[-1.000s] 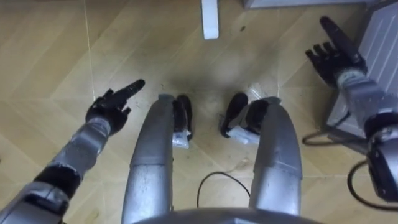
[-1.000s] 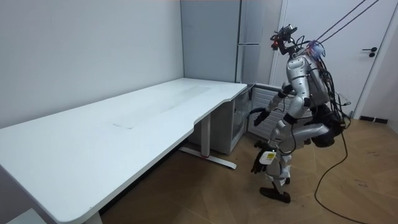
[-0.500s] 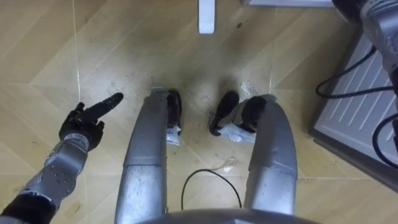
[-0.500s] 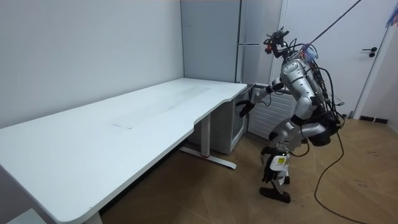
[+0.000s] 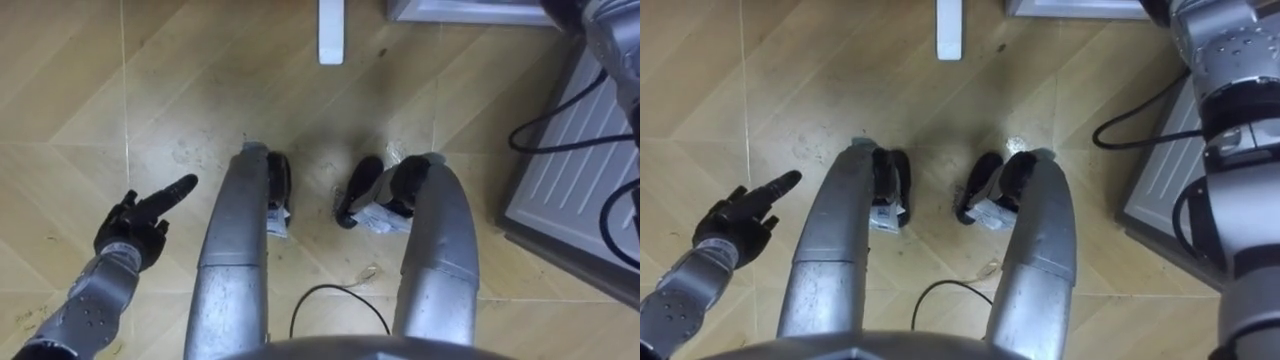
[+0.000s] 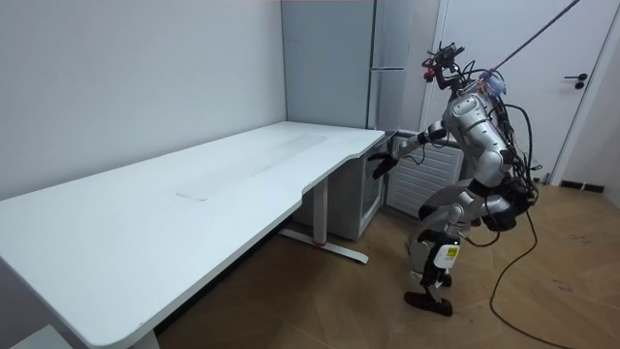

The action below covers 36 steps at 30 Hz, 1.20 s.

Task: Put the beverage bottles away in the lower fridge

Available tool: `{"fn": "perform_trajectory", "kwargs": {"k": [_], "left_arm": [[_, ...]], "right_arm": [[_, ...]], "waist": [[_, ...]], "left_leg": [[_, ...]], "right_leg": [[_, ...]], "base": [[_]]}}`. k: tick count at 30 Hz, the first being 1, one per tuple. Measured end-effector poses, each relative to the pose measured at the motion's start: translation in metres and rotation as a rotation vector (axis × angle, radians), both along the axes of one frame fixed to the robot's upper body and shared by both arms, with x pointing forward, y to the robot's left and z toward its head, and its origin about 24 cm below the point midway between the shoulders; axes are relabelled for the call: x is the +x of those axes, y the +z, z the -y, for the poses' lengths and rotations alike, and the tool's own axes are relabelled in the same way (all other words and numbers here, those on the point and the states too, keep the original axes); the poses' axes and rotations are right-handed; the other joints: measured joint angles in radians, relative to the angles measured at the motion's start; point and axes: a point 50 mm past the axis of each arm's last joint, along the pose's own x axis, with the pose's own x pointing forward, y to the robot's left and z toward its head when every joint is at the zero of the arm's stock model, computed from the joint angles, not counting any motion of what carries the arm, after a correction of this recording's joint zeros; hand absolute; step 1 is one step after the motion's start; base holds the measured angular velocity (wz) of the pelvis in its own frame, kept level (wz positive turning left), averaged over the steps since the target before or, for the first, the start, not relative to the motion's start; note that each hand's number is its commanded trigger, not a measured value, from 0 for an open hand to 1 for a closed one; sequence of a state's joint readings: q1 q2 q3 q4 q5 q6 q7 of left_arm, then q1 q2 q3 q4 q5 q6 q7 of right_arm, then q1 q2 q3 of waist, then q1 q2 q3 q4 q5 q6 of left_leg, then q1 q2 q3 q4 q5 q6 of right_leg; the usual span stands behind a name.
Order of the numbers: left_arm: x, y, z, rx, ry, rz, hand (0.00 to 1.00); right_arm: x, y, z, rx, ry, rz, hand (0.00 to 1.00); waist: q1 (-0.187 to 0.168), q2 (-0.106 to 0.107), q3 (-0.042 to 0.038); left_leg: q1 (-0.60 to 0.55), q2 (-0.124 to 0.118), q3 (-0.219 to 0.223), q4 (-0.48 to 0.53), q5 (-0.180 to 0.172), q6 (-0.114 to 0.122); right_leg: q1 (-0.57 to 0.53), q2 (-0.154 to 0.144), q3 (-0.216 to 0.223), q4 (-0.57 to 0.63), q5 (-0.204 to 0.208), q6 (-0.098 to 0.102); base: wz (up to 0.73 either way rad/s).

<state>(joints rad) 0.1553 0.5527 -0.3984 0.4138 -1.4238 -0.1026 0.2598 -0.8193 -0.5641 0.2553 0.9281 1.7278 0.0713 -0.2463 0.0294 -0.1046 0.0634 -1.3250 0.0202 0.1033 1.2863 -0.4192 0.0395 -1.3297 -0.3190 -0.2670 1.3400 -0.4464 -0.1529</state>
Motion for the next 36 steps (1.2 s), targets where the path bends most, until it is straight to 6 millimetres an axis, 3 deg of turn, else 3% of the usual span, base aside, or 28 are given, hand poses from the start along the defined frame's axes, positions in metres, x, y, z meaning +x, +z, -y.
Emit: {"fn": "perform_trajectory", "kwargs": {"k": [7, 12, 18, 25, 31, 36], "left_arm": [[-0.011, -0.001, 0.003, -0.013, -0.004, -0.005, 0.0], [-0.009, -0.001, 0.003, -0.007, -0.032, 0.015, 0.0], [0.006, 0.003, 0.003, -0.018, -0.065, 0.068, 0.0], [0.009, 0.001, 0.004, -0.016, -0.111, 0.075, 0.0], [0.008, -0.013, -0.004, -0.009, -0.158, 0.028, 0.0], [-0.012, -0.034, -0.012, 0.019, -0.186, -0.076, 0.0]], "right_arm": [[-0.002, 0.001, 0.006, 0.027, -0.051, -0.025, 0.0], [-0.007, -0.01, 0.017, 0.021, -0.092, -0.071, 0.0], [-0.013, -0.023, 0.027, -0.01, -0.106, -0.091, 0.0], [-0.028, -0.047, 0.04, -0.014, -0.095, -0.097, 0.0], [-0.057, -0.083, 0.055, -0.001, -0.092, -0.126, 0.0], [-0.103, -0.133, 0.058, 0.022, -0.073, -0.182, 0.0]], "waist": [[0.04, 0.005, -0.0006], [0.063, 0.059, -0.0005], [0.095, 0.098, -0.0011], [0.112, 0.102, -0.0006], [0.132, 0.103, -0.0005], [0.145, 0.103, -0.0022]], "left_leg": [[0.102, -0.009, -0.007, -0.031, -0.011, -0.006], [0.182, -0.017, -0.026, -0.104, 0.009, -0.016], [0.267, -0.016, -0.023, -0.217, 0.046, -0.017], [0.338, -0.017, -0.03, -0.303, 0.071, -0.01], [0.448, -0.012, -0.051, -0.394, 0.081, -0.012], [0.607, -0.009, -0.052, -0.512, 0.087, -0.006]], "right_leg": [[0.103, 0.007, -0.004, -0.026, -0.014, 0.01], [0.2, 0.008, -0.038, -0.103, 0.001, 0.015], [0.283, 0.028, -0.052, -0.214, 0.045, 0.017], [0.364, 0.042, -0.078, -0.303, 0.068, 0.026], [0.49, 0.072, -0.104, -0.415, 0.087, 0.051], [0.653, 0.107, -0.113, -0.553, 0.112, 0.087]], "base": [[-0.01], [0.07], [-0.02], [0.05], [0.01], [-0.04]]}}
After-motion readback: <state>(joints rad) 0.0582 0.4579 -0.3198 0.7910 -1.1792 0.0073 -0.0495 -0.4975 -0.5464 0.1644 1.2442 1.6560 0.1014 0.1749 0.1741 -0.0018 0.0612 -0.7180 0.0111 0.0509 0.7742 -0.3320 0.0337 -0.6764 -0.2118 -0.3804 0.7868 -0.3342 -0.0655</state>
